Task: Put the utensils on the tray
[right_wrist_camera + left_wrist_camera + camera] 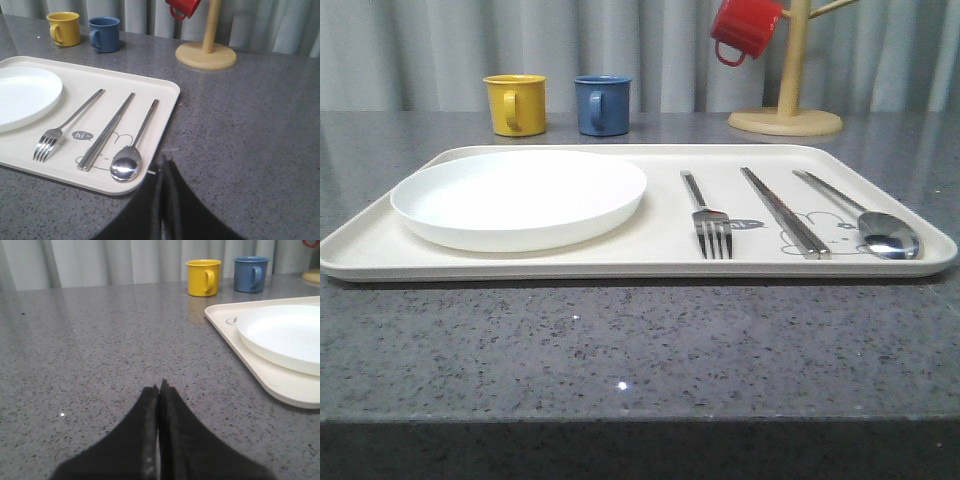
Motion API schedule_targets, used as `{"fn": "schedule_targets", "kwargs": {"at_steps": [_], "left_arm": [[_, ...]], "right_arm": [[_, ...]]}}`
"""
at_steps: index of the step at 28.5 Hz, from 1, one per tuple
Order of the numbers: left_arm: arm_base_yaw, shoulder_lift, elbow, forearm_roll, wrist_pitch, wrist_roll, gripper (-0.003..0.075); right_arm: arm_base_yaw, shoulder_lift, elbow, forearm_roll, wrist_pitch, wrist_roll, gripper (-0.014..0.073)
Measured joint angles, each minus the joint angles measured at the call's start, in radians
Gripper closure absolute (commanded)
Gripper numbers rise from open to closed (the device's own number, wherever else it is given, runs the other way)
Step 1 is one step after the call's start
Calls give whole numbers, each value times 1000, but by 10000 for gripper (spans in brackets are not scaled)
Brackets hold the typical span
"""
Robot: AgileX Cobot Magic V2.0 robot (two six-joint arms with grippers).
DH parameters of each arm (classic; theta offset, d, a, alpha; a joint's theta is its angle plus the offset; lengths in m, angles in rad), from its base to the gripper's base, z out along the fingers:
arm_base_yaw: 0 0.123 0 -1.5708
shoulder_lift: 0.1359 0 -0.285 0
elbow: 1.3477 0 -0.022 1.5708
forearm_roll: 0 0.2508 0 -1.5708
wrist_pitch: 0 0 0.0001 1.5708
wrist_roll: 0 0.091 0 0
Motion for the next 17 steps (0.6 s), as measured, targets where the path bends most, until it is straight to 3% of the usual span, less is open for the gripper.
{"fn": "schedule_targets", "kwargs": {"at_steps": [17], "left_arm": [[19, 0, 0, 0, 0, 0, 738]], "right_arm": [[0, 0, 0, 0, 0, 0, 624]]}}
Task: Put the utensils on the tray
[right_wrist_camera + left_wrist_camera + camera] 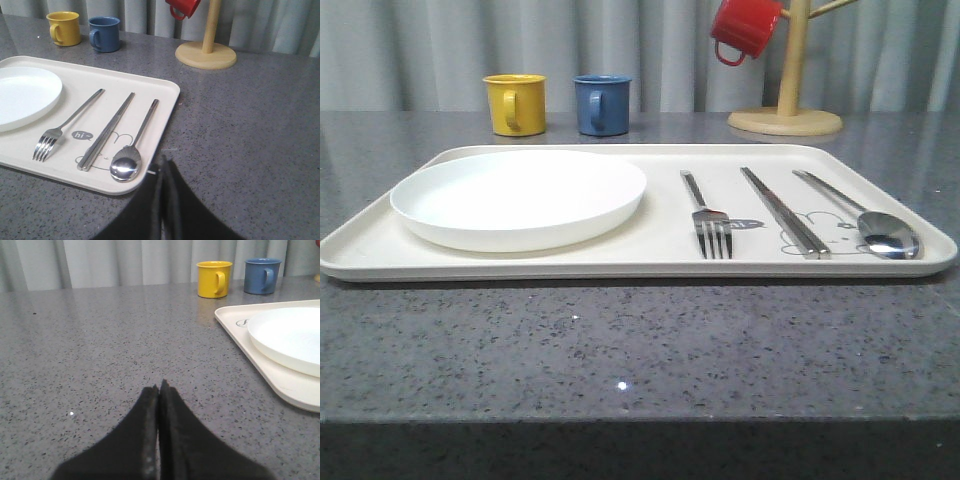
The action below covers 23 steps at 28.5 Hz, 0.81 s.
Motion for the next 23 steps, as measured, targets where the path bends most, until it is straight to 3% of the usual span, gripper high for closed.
{"fn": "schedule_targets", "kwargs": {"at_steps": [11, 17, 23], "left_arm": [[0, 0, 0, 0, 0, 0, 738], [0, 0, 0, 0, 0, 0, 738], [0, 0, 0, 0, 0, 0, 738]], "right_arm": [[-3, -2, 25, -22, -30, 0, 624], [-113, -72, 193, -30, -171, 0, 624], [-208, -173, 340, -24, -192, 0, 624]]}}
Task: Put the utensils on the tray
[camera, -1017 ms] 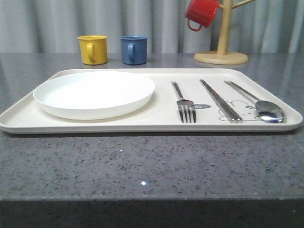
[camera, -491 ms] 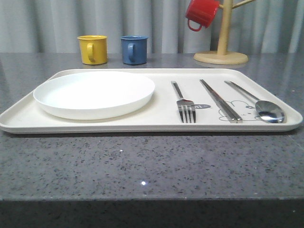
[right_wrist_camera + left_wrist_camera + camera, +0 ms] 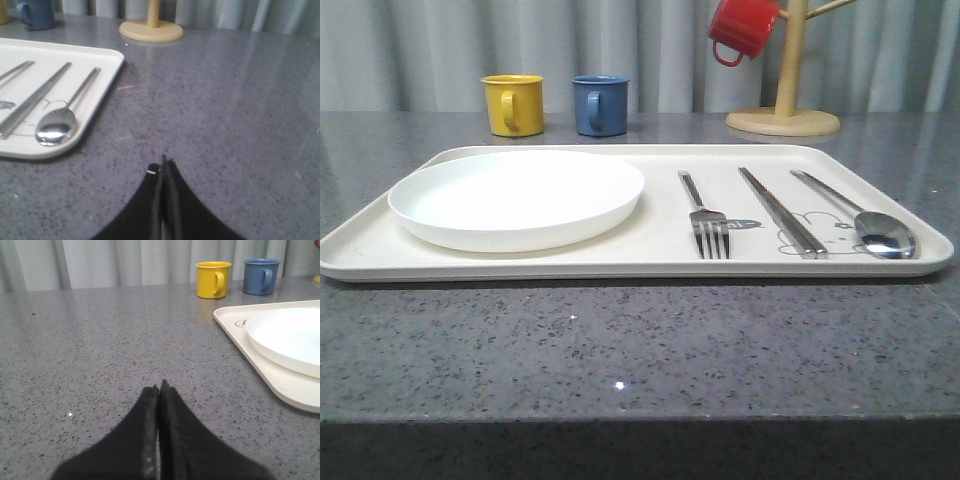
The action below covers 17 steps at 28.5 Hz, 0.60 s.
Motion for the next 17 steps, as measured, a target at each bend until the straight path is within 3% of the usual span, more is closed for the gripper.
{"fn": "schedule_targets", "kwargs": {"at_steps": [17], "left_arm": [[0, 0, 0, 0, -2, 0, 738]], "right_arm": [[-20, -23, 75, 0, -16, 0, 624]]}}
